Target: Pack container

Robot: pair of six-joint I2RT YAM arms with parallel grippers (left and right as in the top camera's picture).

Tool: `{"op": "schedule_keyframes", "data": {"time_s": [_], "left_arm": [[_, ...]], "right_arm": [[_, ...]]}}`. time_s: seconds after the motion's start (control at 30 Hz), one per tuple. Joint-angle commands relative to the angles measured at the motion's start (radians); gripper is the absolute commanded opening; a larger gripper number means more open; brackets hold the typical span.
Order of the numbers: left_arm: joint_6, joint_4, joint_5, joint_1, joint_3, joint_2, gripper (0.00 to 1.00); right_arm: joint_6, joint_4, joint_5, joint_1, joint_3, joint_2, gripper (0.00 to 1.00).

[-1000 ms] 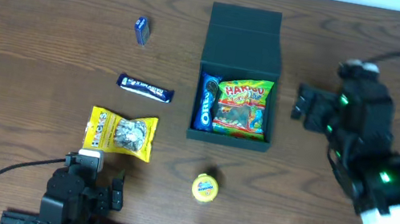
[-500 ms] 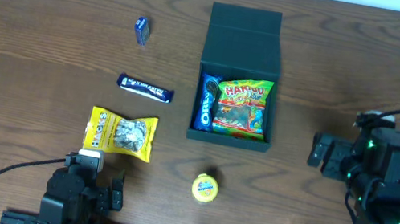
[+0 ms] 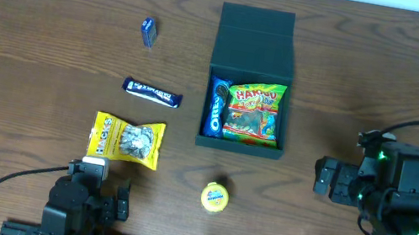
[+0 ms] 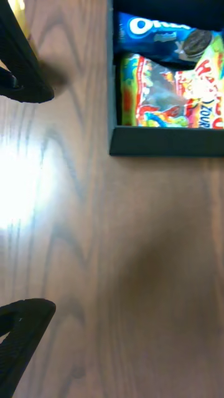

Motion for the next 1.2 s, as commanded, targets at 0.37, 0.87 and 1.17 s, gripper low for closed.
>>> {"op": "schedule_keyframes", "data": {"time_s": [0.37,0.87,1.17], "left_arm": [[-0.001,-0.049,-0.026,0.006,-0.019,-0.006,0.96],[0.004,-0.048,-0.030,0.006,-0.019,-0.006,0.96],[0.047,0.079,-0.091,0.006,-0.019,-0.006,0.96]], "right_arm": [[-0.014,-0.051,-0.013,-0.008,-0.005,-0.032,0.99],[-0.014,-0.087,-0.013,-0.008,-0.006,-0.074,0.99],[-0.015,-0.089,-0.013,-0.008,-0.006,-0.077,0.99]]}}
